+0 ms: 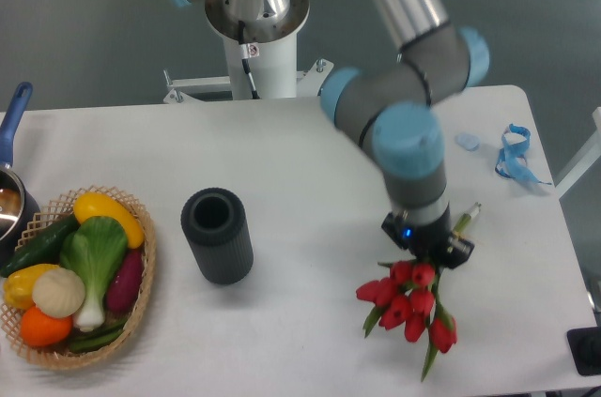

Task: Place the flowers on the table

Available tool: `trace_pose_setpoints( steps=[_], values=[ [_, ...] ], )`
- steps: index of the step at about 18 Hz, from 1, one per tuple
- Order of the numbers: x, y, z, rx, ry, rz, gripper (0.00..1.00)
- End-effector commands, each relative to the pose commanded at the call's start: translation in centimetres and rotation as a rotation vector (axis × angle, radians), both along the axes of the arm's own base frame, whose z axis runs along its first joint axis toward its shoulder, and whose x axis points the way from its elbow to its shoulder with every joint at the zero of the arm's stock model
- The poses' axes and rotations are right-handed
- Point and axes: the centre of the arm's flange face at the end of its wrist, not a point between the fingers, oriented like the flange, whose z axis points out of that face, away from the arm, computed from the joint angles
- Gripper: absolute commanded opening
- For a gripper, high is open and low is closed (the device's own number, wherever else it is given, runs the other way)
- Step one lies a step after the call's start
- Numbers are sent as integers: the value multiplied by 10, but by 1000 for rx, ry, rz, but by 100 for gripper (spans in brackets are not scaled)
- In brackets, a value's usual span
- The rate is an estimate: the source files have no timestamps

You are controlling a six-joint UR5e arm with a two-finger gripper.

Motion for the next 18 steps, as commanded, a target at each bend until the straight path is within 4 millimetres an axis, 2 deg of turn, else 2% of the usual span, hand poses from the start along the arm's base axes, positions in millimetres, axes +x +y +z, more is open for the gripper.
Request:
trace_pose_setpoints(
  steps=[3, 7, 8, 9, 10, 15, 18],
  values=[
    [-4, 3, -19, -22, -13, 2, 34],
    [-3, 4, -27, -29, -24, -1, 35],
    [-3, 4, -24, -23, -21, -2, 50],
    [-2, 4, -21, -19, -18, -2, 84],
    [-1, 3, -14, -14, -8, -3, 100],
    [3, -1, 48, 51, 52, -12, 100],
    [-3, -19, 104, 98, 105, 11, 100]
  ],
)
